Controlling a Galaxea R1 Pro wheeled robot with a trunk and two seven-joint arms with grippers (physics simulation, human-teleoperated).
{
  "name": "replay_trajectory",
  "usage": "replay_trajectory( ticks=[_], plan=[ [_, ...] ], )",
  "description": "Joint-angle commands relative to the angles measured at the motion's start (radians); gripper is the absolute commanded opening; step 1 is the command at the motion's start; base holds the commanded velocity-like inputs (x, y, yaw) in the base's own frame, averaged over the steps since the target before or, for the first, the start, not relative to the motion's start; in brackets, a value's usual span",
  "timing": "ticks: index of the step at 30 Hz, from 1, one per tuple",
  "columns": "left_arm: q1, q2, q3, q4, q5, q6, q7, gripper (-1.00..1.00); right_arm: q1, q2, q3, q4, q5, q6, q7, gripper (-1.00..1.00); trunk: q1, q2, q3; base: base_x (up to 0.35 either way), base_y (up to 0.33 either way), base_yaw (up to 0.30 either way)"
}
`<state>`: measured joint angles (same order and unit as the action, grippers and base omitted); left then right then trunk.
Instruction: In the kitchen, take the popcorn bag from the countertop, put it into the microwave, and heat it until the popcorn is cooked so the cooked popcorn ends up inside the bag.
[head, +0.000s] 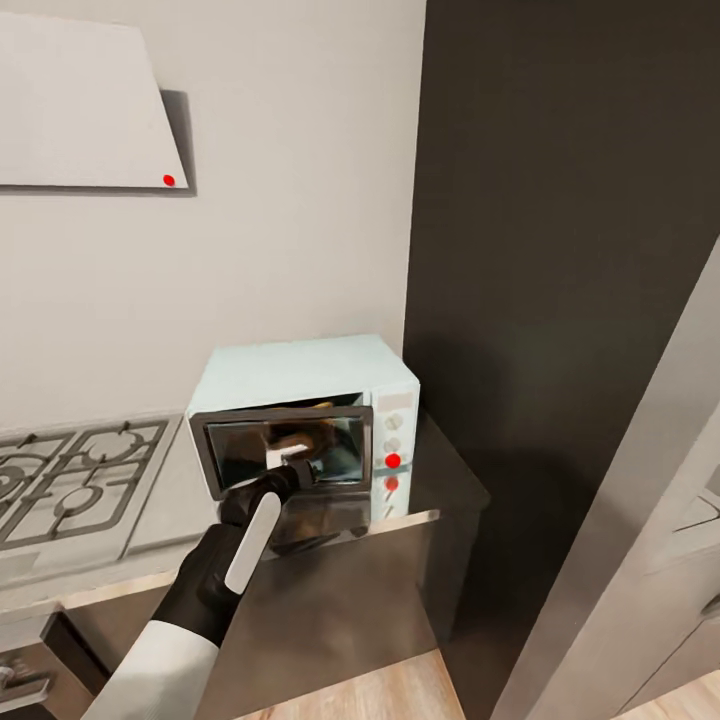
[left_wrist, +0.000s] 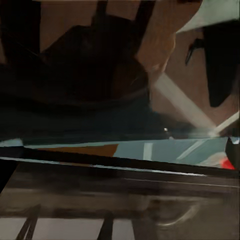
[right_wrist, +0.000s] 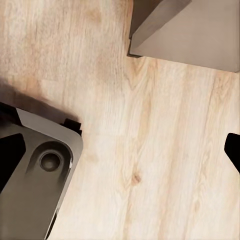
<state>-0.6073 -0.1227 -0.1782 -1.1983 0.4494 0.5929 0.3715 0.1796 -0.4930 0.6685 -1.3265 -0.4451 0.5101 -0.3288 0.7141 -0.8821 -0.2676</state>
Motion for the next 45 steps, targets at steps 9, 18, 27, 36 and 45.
replay_trajectory(
  ticks=[9,18,27,36,45],
  plan=[
    [0.002,0.001,-0.001,-0.002,0.009,0.001,0.010,1.00,-0.001,-0.001,0.005,-0.002,-0.010,0.000,-0.010,1.00,0.000,-0.001,-0.001,0.076,0.000,0.000],
    [0.003,0.002,-0.001,-0.002,0.009,0.001,0.010,1.00,0.000,-0.002,0.005,-0.002,-0.010,0.000,-0.010,1.00,0.000,-0.001,-0.001,0.044,0.000,0.000],
    [0.004,0.002,-0.001,-0.002,0.009,0.001,0.008,1.00,-0.001,-0.001,0.005,-0.002,-0.010,-0.001,-0.010,1.00,0.000,-0.001,-0.001,0.031,0.000,0.000],
    [0.019,0.000,-0.004,-0.062,0.010,0.004,0.003,1.00,-0.001,0.001,0.016,0.001,-0.010,-0.001,-0.013,1.00,0.000,-0.001,-0.001,-0.181,0.000,0.000],
    [0.045,0.002,-0.063,-0.152,0.016,0.012,0.004,1.00,-0.002,0.005,0.024,0.009,-0.010,-0.002,-0.013,1.00,0.000,-0.001,-0.001,-0.341,0.000,0.000]
  ],
)
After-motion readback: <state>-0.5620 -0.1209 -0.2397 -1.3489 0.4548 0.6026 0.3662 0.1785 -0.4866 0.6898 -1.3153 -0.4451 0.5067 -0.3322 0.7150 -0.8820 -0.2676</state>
